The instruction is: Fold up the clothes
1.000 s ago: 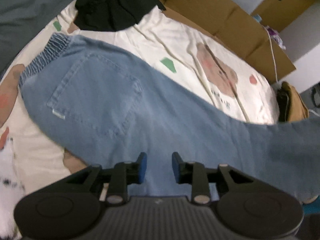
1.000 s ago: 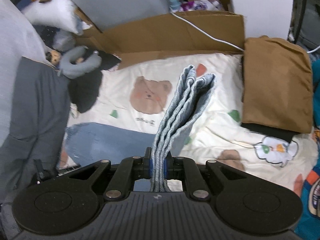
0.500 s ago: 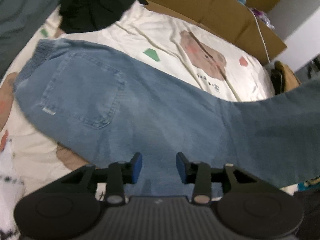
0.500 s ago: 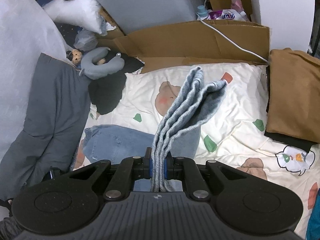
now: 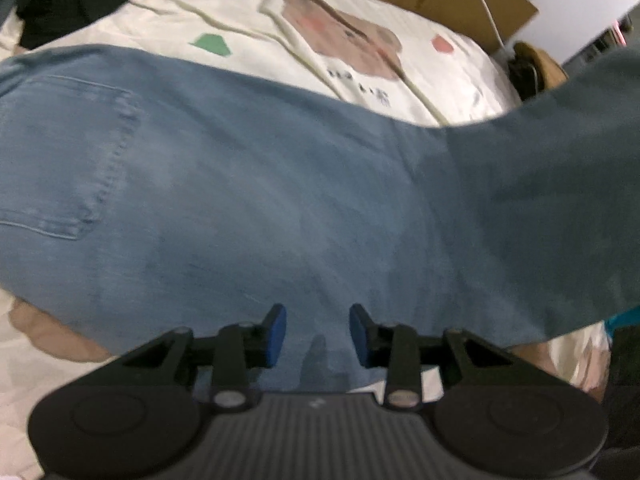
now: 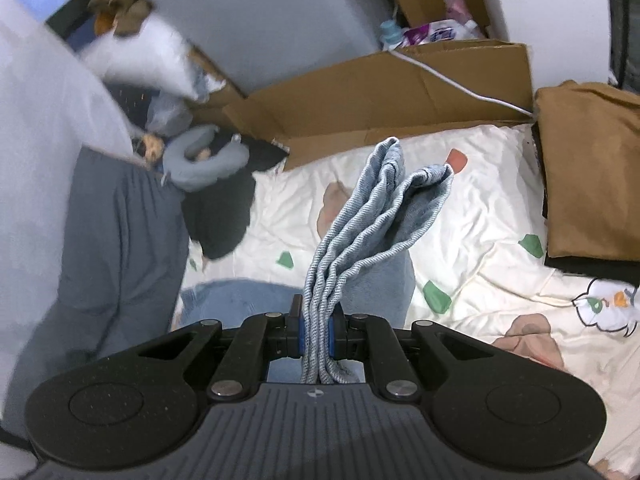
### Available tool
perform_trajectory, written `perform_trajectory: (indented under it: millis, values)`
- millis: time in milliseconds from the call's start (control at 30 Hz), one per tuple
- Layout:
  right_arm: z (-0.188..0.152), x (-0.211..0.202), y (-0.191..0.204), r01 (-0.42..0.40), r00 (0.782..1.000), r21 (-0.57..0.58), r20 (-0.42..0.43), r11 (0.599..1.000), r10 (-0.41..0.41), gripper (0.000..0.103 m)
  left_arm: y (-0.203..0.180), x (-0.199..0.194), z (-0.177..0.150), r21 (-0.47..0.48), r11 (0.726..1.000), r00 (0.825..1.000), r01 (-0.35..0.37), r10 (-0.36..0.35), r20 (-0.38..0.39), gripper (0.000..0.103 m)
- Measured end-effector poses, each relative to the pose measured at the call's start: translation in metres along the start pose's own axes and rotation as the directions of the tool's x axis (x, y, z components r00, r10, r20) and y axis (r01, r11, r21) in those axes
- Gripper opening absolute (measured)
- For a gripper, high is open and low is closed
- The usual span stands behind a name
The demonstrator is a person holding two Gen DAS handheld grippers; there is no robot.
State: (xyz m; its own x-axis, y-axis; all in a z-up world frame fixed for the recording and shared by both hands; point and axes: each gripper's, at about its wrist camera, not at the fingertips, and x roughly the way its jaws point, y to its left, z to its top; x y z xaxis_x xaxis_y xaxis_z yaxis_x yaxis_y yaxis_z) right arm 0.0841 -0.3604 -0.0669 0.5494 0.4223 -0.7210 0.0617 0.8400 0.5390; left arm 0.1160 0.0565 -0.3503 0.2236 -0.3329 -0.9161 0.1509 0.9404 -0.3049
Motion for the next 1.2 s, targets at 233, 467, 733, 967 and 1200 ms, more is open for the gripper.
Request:
perform_trajectory:
  millis: [233,467,733,967,1200]
  values:
    - [-0.001,-0.002,0.0,0.005,1.0,0.01,0.008,1.0,-0.005,0.01,-0.004,0.04,-0.007,-0.004,0.999,0.998,0.045,-0.045,-0.037,0.021]
    - [0.001,-0.003,-0.002,0.009,0.999,0.052,0.034,0.999,-0.011,0.01,-0.015,0.073,0.003,0.035,0.997,0.996,0.076,-0.074,-0.059,0.018]
    - [0.003,0.002,-0.005,0.016,1.0,0.049,0.009,0.999,-0.017,0.01,-0.024,0.093,0.044,0.047,0.991,0.991,0.124,-0.121,-0.053,0.01]
    - [0.0,0.007,0.003,0.008,1.0,0.021,-0.012,1.0,-0.008,0.009,-0.043,0.106,0.095,0.081,0.987,0.99,0.138,-0.138,-0.002,0.01]
    - [0.0,0.012,0.013,-0.001,1.0,-0.002,-0.022,1.0,0.001,0.009,-0.055,0.135,0.149,0.042,0.994,0.993,0.101,-0.103,0.053,0.011]
